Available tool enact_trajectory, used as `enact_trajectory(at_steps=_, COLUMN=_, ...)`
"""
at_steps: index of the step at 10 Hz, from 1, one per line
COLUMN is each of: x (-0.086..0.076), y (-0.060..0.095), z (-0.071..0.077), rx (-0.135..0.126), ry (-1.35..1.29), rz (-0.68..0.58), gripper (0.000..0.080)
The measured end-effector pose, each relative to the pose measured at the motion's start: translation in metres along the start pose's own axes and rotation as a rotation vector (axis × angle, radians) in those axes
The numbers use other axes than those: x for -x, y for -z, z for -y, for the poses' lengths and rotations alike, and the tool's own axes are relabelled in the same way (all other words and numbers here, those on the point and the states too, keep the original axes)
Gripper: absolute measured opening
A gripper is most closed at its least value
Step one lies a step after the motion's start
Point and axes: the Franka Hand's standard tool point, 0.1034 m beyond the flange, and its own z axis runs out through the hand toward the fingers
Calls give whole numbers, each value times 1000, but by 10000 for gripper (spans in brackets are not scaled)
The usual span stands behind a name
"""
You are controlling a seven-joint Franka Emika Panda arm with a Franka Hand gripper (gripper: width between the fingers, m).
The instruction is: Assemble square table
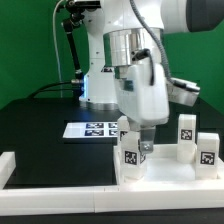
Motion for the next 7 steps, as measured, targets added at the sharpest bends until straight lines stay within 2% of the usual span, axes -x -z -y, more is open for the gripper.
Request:
enact_trajectory(at_steps=4, x=-4, y=-1, z=-1, rx=14, ry=323, rz=-15, gripper=649)
enact_trajectory(at_steps=6, x=-6, y=-2, z=3, rx=33, ry=652, rz=-32, gripper=649)
enact_trajectory(at_steps=7, x=-6, y=-2, z=3, rx=31, ry=600, rz=-31, gripper=649)
